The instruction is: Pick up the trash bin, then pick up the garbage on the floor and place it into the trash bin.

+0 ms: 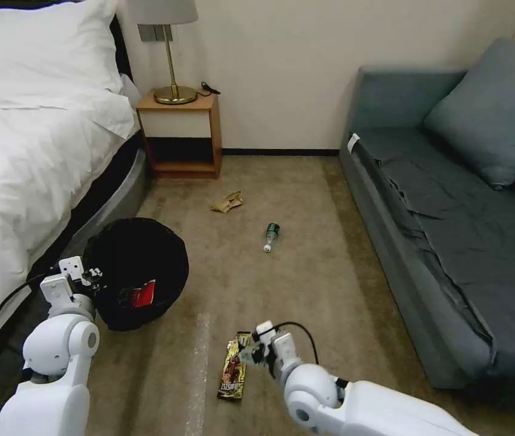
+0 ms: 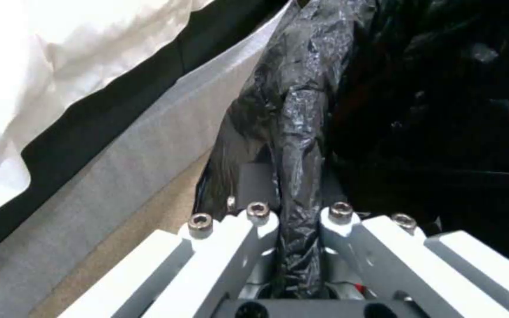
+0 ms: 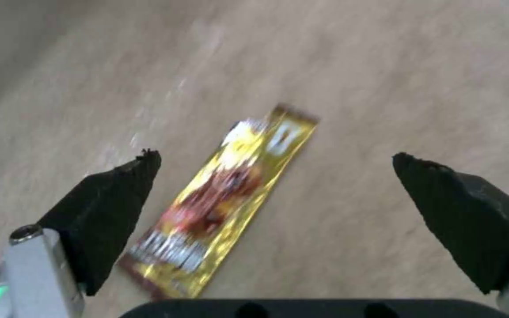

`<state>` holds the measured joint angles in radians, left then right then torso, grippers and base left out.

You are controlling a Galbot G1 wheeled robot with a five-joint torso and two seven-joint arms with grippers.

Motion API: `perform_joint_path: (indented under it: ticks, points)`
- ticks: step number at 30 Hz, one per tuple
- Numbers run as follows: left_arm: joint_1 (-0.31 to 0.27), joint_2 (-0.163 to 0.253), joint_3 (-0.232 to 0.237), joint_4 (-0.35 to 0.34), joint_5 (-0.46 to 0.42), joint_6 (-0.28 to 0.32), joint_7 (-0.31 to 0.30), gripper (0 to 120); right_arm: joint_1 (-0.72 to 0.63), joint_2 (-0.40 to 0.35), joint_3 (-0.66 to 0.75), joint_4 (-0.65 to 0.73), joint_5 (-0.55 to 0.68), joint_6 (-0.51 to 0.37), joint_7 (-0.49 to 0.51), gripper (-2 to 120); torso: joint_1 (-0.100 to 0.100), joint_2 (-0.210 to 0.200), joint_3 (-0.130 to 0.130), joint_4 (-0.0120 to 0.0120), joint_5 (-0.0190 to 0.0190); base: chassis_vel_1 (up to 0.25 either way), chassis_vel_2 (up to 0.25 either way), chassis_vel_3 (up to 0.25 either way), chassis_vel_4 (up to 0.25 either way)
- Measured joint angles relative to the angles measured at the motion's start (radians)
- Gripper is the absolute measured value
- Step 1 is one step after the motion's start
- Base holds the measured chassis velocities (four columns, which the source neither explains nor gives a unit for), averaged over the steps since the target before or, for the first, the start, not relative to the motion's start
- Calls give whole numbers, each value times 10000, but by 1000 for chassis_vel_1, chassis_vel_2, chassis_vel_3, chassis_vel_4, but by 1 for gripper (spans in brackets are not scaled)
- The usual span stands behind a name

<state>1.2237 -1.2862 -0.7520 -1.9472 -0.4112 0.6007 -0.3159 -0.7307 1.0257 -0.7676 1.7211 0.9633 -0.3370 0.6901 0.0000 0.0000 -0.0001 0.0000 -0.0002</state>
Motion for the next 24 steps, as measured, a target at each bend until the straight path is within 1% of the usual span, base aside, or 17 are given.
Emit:
perform_joint_path:
  ticks: [3,5,7,9,10,11,14,18,24]
  points:
    - [-1,-23,4,-2,11,0,-1,3,0,133,-170,-141,27,0,-2,100,0,0,0,1,1,0,0,0,0]
    - [6,-77,0,-31,32,-4,-4,3,66,543,-541,-623,101,6,-15,99,0,0,0,-1,-1,0,0,0,0]
    - [11,-85,-6,-38,36,-7,-4,3,92,689,-612,-782,107,17,-19,99,0,0,0,-1,0,0,0,0,0]
    - [44,-92,-31,-84,42,-10,-3,3,228,1248,-823,-1369,142,91,-93,96,0,0,1,0,1,0,0,0,0]
    - [44,-92,-31,-84,42,-10,-3,3,228,1248,-823,-1369,142,91,-93,96,0,0,1,0,1,0,0,0,0]
    - [61,-83,-58,-120,43,-10,-6,3,330,1557,-916,-1712,163,138,-145,96,0,0,0,0,-1,0,0,0,0]
    - [164,-38,-154,-246,29,-15,-10,3,642,2098,-1156,-2585,108,301,-362,95,0,0,0,1,0,0,0,0,0]
    - [278,-5,-196,-341,11,-18,-10,3,826,2227,-1201,-3022,-14,445,-493,95,0,0,1,1,-1,0,0,0,0]
    - [283,4,-208,-375,1,-38,-10,3,1008,2139,-1151,-3452,-77,506,-600,95,0,0,1,-1,0,0,0,0,0]
